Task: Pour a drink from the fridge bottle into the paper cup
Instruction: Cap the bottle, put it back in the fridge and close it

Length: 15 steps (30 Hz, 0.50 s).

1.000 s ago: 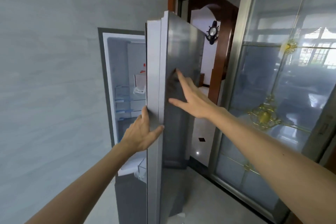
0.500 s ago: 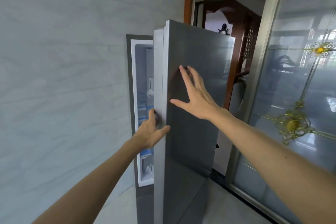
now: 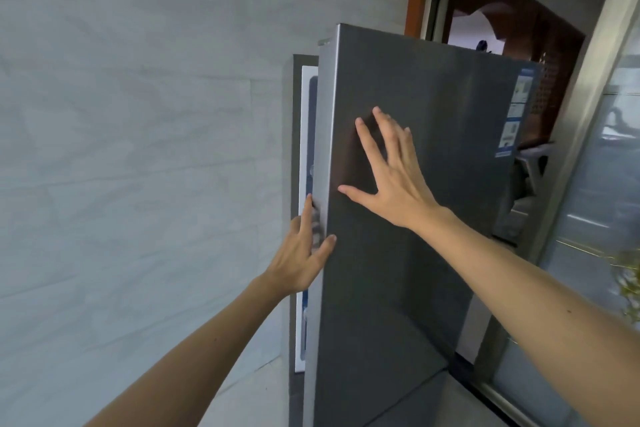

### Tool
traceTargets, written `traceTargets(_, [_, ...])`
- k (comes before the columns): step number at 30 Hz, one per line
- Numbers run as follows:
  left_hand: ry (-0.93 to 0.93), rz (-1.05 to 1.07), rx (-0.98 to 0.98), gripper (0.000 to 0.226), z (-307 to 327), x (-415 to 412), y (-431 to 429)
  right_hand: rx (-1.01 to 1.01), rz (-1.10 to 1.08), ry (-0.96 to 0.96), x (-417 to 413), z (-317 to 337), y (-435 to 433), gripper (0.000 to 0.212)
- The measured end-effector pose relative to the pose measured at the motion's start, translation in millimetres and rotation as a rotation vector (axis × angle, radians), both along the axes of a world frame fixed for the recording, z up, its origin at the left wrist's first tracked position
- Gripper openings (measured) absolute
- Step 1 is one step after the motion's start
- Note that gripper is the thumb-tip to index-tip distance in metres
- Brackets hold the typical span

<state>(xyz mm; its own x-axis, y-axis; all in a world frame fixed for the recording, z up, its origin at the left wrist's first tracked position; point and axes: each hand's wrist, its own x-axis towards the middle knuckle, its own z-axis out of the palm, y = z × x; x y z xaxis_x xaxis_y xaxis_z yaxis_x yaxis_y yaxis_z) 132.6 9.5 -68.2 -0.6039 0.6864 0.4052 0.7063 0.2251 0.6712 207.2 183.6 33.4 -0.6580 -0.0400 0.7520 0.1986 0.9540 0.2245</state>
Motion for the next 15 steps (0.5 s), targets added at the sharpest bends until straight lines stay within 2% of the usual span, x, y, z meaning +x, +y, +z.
traceTargets(2, [0.062,0.031,0.034,0.078,-8.2,-14.7,6.0,0.006,0.042,0.038,-12.9,-4.7,5.4,0.098])
traceTargets(5, [0.043,0.055,0.102,0.085,-18.9,-29.0,18.9,0.02,0.096,0.102,-30.8,-12.0,12.2,0.096])
traceTargets(8, [-0.058,0.083,0.268,0.088,-25.5,-37.2,33.3,0.037,0.144,0.169,-51.7,-19.1,19.5,0.092])
traceTargets(15, [-0.306,0.103,0.506,0.074,-30.7,-72.9,56.8,0.058,0.183,0.29,-109.2,-26.9,28.0,0.087])
